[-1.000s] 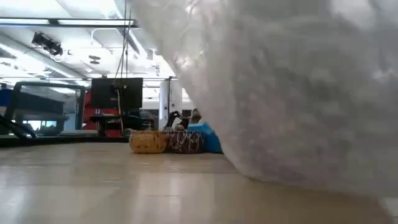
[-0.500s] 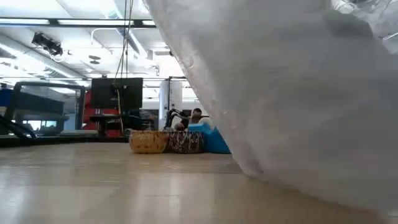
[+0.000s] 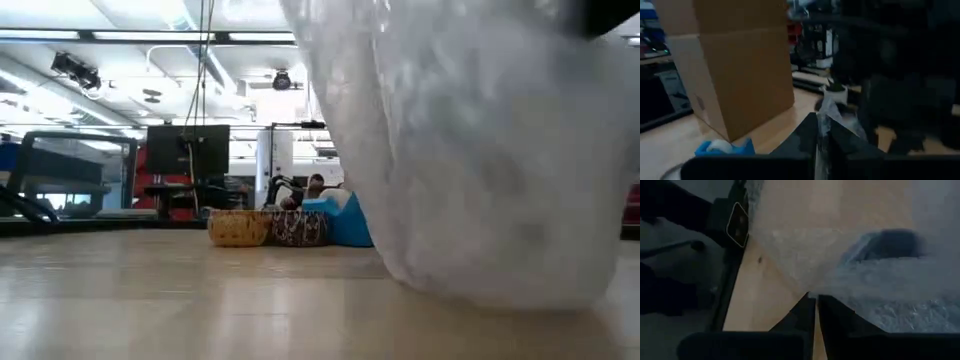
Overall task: Wrap mug
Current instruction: Wrap the purple mug with the transparent bubble wrap
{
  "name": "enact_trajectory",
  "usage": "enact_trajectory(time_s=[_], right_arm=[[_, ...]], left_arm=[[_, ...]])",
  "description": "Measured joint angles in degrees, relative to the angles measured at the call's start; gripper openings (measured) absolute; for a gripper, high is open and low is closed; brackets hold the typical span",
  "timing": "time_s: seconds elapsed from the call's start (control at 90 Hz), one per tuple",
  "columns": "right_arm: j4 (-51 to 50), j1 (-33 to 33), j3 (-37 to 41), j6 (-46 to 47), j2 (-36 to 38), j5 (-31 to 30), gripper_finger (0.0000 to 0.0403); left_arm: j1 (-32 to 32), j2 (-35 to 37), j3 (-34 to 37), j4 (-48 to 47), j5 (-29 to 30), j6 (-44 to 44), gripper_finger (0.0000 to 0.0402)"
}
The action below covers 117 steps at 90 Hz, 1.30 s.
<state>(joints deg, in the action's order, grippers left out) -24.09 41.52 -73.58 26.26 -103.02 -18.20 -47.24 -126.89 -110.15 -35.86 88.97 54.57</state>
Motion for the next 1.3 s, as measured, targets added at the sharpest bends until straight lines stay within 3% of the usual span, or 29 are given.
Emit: enact_trajectory(time_s=[0.133,0.367,0.456,0.767,1.111,1.3], right_arm=[[-0.12,0.29,0.38,0.03,0.00,0.01,0.0000],[-1.58,1.61,1.18,0.06,0.00,0.10,0.0000],[-2.49,2.08,1.18,0.08,0.00,0.08,0.0000],[-2.76,2.75,1.15,0.13,0.17,-0.13,0.0000],[-12.09,3.50,-3.46,0.21,0.40,-0.59,0.0000],[-29.13,4.68,-9.93,1.13,0.62,-5.55,0.0000]], left_arm=[[-0.45,0.70,0.00,-1.09,0.58,3.23,0.0000],[-0.37,0.76,0.00,-9.61,0.52,21.57,0.0000],[-0.60,0.83,0.00,-10.86,0.41,24.85,0.0000],[-1.37,2.43,0.00,-10.92,1.17,23.02,0.0000],[-2.17,2.43,0.00,-10.93,1.42,18.12,0.0000],[-3.97,2.40,0.00,-10.80,1.16,13.32,0.0000]])
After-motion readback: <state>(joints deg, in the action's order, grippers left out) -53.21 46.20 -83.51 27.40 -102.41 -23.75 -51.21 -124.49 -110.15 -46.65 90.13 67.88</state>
